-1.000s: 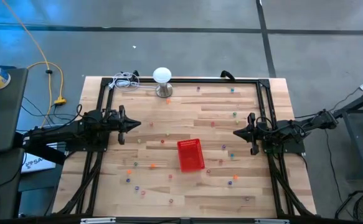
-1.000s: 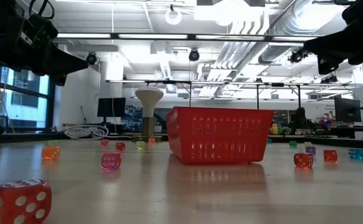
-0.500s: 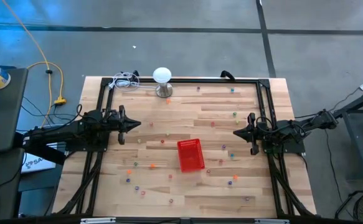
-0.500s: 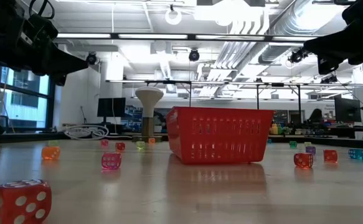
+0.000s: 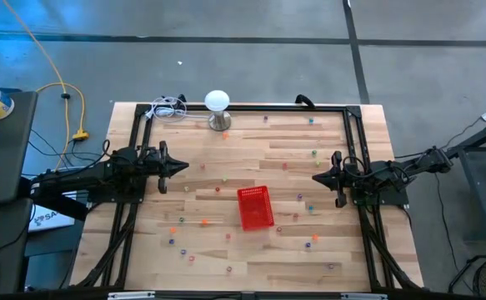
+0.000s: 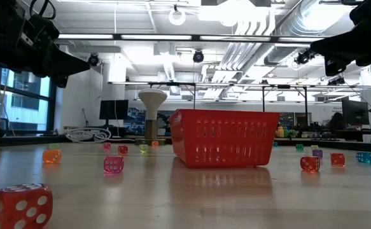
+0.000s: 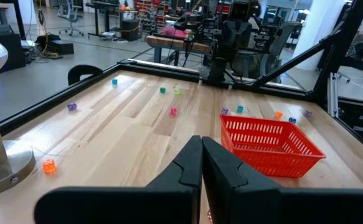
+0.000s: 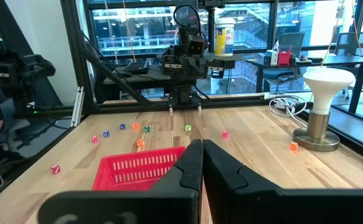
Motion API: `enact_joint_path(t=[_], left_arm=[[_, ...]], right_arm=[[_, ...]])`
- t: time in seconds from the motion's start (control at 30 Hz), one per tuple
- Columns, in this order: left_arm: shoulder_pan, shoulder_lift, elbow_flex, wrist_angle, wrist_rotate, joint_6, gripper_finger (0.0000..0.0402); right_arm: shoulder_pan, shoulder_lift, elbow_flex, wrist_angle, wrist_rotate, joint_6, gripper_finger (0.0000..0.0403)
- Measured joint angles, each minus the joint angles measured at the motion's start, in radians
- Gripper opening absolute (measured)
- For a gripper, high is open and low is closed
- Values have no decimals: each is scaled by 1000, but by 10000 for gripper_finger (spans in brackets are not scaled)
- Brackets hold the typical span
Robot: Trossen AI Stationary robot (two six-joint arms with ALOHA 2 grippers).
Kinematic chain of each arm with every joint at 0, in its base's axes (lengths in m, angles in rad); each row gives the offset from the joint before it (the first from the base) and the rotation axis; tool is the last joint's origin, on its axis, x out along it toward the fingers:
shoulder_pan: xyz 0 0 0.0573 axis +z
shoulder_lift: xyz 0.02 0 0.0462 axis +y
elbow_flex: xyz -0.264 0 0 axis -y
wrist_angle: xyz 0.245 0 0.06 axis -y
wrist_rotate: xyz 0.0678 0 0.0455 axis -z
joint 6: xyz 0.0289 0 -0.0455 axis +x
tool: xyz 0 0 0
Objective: Pick & Place Dice
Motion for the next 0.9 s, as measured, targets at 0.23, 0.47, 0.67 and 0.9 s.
enact_joint_path(t=[0.23,0.47,0.67,0.9], left_arm=[[0,0,0,0,0,0,3],[0,0,0,0,0,0,3],[0,0,0,9,0,0,3],[0,0,0,39,0,-1,3]], right_arm=[[0,0,0,0,0,0,1],[0,0,0,0,0,0,1],[0,0,0,0,0,0,1],[0,0,0,7,24,-72,1]])
